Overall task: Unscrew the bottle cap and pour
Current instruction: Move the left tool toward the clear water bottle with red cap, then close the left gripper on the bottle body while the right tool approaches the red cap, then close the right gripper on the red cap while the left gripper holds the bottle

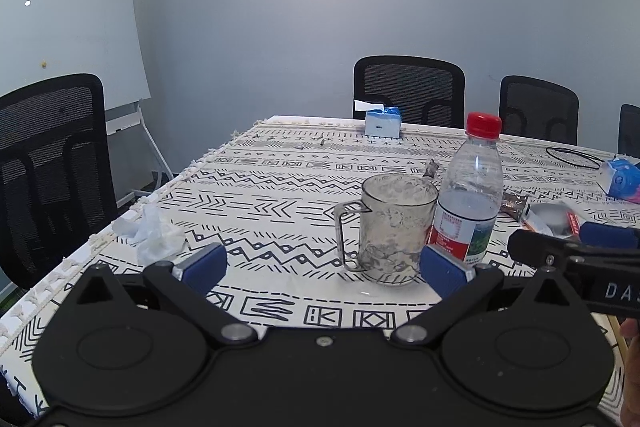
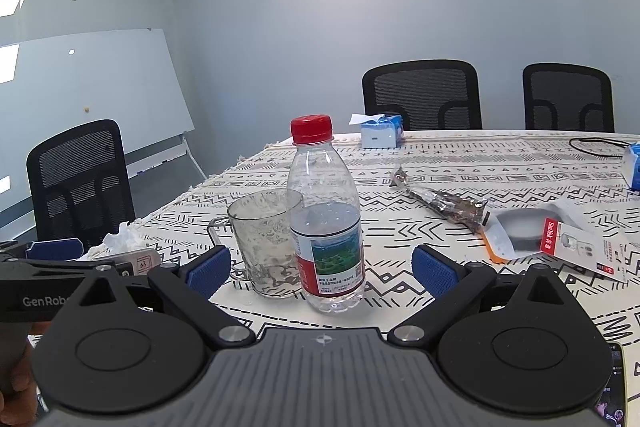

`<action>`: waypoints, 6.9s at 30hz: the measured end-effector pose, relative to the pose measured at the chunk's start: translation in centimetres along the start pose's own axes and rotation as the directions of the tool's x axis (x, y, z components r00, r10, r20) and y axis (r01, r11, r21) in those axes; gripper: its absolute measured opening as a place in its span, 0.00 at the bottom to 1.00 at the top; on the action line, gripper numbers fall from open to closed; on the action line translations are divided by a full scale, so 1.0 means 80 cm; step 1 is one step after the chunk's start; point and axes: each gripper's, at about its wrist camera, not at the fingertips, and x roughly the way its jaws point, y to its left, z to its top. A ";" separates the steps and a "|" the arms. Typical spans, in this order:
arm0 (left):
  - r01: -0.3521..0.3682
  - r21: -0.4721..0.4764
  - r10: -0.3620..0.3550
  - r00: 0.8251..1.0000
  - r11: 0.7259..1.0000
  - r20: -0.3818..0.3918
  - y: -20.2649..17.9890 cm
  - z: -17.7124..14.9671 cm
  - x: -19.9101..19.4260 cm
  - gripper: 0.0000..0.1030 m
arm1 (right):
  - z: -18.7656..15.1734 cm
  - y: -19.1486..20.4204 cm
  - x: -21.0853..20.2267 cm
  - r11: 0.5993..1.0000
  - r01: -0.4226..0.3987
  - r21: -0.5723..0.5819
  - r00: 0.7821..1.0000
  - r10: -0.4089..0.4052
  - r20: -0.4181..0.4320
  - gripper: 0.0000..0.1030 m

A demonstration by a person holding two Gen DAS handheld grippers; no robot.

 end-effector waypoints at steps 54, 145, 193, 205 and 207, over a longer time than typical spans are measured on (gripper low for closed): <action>0.055 -0.006 -0.054 0.998 0.998 0.035 0.000 -0.004 -0.002 1.00 | -0.001 -0.003 -0.020 0.999 -0.038 0.009 0.999 0.038 0.039 0.96; 0.327 0.226 -0.365 0.919 0.918 0.152 -0.111 -0.031 0.078 0.63 | 0.106 -0.010 0.086 0.911 -0.368 -0.185 0.930 0.359 -0.081 0.42; 0.388 0.301 -0.438 0.891 0.871 0.120 -0.092 -0.021 0.093 0.63 | 0.105 -0.020 0.080 0.888 -0.408 -0.212 0.913 0.397 -0.095 0.41; 0.412 0.313 -0.460 0.882 0.856 0.099 -0.088 -0.018 0.099 0.63 | 0.099 -0.016 0.082 0.885 -0.427 -0.183 0.904 0.416 -0.096 0.47; 0.412 0.316 -0.461 0.882 0.855 0.096 -0.088 -0.018 0.100 0.63 | 0.096 -0.017 0.080 0.884 -0.432 -0.178 0.902 0.422 -0.091 0.47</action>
